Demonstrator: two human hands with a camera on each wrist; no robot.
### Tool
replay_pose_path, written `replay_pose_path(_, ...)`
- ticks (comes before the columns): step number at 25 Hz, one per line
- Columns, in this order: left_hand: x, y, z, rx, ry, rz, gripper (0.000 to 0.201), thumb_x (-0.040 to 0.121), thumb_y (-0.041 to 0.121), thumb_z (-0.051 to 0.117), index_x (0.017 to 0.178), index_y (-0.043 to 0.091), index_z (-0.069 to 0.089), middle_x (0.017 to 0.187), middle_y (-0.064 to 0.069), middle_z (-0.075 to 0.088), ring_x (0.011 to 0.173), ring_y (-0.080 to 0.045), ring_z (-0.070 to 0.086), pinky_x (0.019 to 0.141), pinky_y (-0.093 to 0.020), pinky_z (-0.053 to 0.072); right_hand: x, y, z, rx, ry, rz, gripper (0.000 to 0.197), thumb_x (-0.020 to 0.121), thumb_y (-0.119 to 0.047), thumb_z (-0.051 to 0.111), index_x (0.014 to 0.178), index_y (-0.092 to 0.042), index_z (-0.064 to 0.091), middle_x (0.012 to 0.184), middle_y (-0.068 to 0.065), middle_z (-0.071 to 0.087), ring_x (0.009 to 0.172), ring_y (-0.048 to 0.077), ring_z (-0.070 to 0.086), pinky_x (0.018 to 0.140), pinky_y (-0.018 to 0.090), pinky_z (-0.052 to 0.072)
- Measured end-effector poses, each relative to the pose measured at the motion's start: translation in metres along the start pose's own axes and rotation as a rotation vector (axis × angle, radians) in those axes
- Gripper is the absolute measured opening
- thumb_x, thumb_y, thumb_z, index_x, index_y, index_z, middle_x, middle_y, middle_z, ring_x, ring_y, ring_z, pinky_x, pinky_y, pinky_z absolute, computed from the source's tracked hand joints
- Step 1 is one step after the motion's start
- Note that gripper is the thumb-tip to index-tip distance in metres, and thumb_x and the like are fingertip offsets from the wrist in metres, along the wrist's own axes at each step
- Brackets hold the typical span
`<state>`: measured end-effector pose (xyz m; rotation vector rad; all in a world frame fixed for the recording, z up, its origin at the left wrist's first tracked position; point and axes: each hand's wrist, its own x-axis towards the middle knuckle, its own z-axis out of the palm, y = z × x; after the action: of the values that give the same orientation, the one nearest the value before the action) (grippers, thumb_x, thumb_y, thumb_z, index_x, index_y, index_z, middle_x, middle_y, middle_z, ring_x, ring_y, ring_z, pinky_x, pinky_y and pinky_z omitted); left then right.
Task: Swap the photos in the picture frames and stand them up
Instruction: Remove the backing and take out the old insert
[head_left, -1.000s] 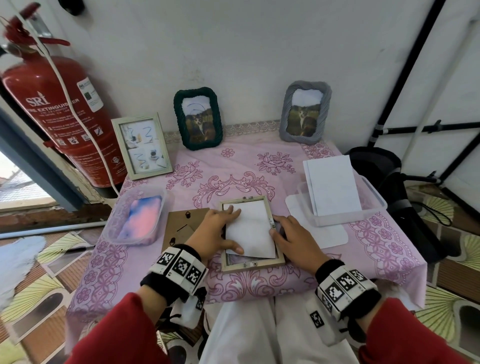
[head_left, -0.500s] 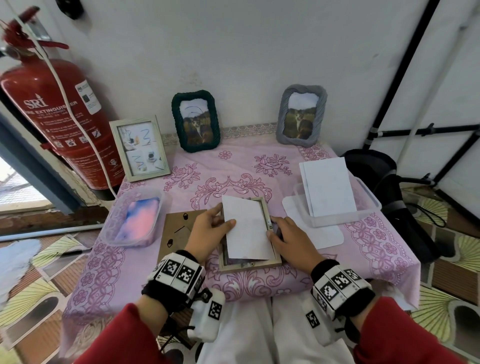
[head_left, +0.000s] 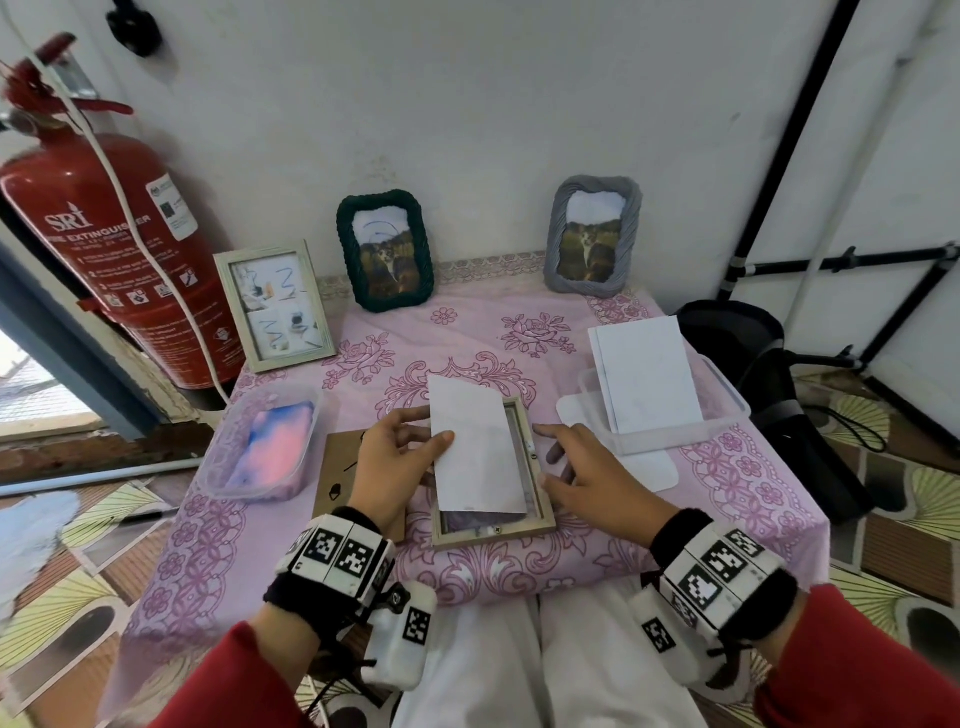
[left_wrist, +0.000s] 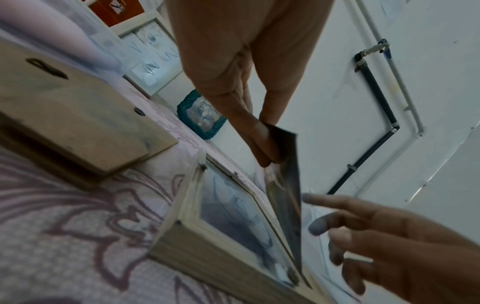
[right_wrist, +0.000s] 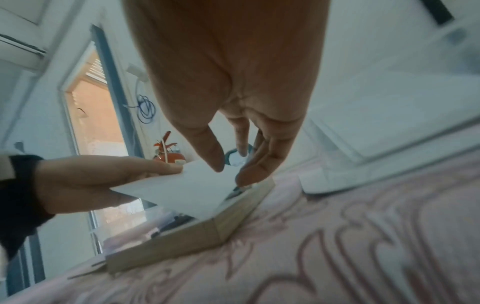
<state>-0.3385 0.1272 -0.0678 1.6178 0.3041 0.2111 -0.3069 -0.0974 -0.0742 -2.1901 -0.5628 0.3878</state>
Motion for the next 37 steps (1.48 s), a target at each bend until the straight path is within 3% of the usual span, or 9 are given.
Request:
replay_pose_path(2,-0.001,0.003,0.005,-0.025,0.000,0.011,0.034,0.082,0.007,0.068,0.114,0.007,0.055,0.090,-0.014,0.065,0.075,-0.022,0.066,0.052,-0.026,0.055,-0.007,-0.004,-0.011,-0.041,0.110,-0.124,0.045,0.091,-0.013,0.052,0.134,-0.021,0.042,0.103,-0.003,0.041,0.079,0.004,0.048,0.070,0.010,0.041)
replay_pose_path(5,0.001,0.007,0.017,-0.058,-0.013,0.013,0.031,0.081,0.008,0.069,0.109,0.007,0.057,0.085,-0.010,0.066,0.071,-0.016,0.066,0.049,-0.024,0.051,-0.011,-0.002,-0.039,-0.254,0.334,-0.234,0.043,0.084,-0.006,0.055,0.126,-0.019,0.052,0.101,-0.002,0.045,0.092,0.009,0.044,0.082,0.017,0.039)
replay_pose_path(8,0.002,0.009,0.030,-0.078,-0.042,0.006,0.029,0.080,0.007,0.070,0.106,0.006,0.057,0.083,-0.007,0.067,0.067,-0.011,0.067,0.047,-0.019,0.049,-0.011,0.009,-0.070,-0.554,0.389,-0.013,0.048,0.076,-0.006,0.053,0.122,-0.020,0.054,0.105,0.002,0.051,0.102,0.020,0.042,0.088,0.034,0.037)
replay_pose_path(11,0.002,0.005,0.043,-0.053,-0.062,0.012,0.030,0.080,0.009,0.070,0.107,0.007,0.057,0.085,-0.008,0.068,0.066,-0.010,0.068,0.047,-0.022,0.052,-0.019,0.027,-0.087,-0.729,0.269,0.170,0.038,0.080,-0.018,0.053,0.116,-0.027,0.053,0.108,-0.003,0.053,0.108,0.021,0.043,0.090,0.035,0.031)
replay_pose_path(15,0.003,-0.003,0.061,-0.117,-0.065,-0.055,0.029,0.086,0.012,0.064,0.110,0.001,0.054,0.096,-0.016,0.069,0.081,-0.025,0.069,0.060,-0.034,0.059,-0.028,0.043,-0.095,-0.536,0.298,0.121,0.012,0.086,-0.014,0.057,0.094,-0.022,0.062,0.096,-0.005,0.059,0.101,0.018,0.052,0.091,0.038,0.036)
replay_pose_path(18,0.006,-0.006,0.075,-0.152,-0.058,-0.086,0.020,0.089,0.009,0.060,0.106,0.001,0.053,0.092,-0.015,0.069,0.076,-0.024,0.067,0.056,-0.032,0.058,-0.029,0.050,-0.100,-0.424,0.371,0.052,0.012,0.082,-0.004,0.060,0.087,-0.014,0.064,0.091,-0.001,0.063,0.094,0.020,0.055,0.089,0.042,0.041)
replay_pose_path(26,0.011,-0.013,0.126,-0.184,-0.080,-0.154,0.011,0.088,0.002,0.058,0.092,0.005,0.048,0.089,-0.018,0.063,0.067,-0.020,0.063,0.041,-0.023,0.051,-0.032,0.055,-0.107,-0.303,0.483,-0.033,0.009,0.079,0.001,0.063,0.084,-0.006,0.066,0.086,0.005,0.067,0.088,0.023,0.059,0.085,0.042,0.045)
replay_pose_path(31,0.012,-0.025,0.153,-0.155,-0.062,-0.185,0.016,0.087,0.000,0.060,0.096,-0.001,0.047,0.094,-0.026,0.059,0.069,-0.027,0.062,0.042,-0.025,0.053,-0.037,0.058,-0.106,-0.355,0.444,-0.040,0.012,0.080,0.000,0.061,0.084,-0.011,0.066,0.088,0.001,0.066,0.089,0.020,0.058,0.086,0.043,0.044)
replay_pose_path(37,0.016,-0.030,0.154,-0.047,-0.078,-0.175,0.026,0.085,0.004,0.064,0.106,-0.006,0.052,0.087,-0.020,0.061,0.074,-0.029,0.062,0.047,-0.026,0.054,-0.040,0.060,-0.101,-0.404,0.390,0.007,0.013,0.083,-0.005,0.060,0.084,-0.017,0.064,0.087,-0.003,0.064,0.088,0.017,0.055,0.089,0.042,0.041)
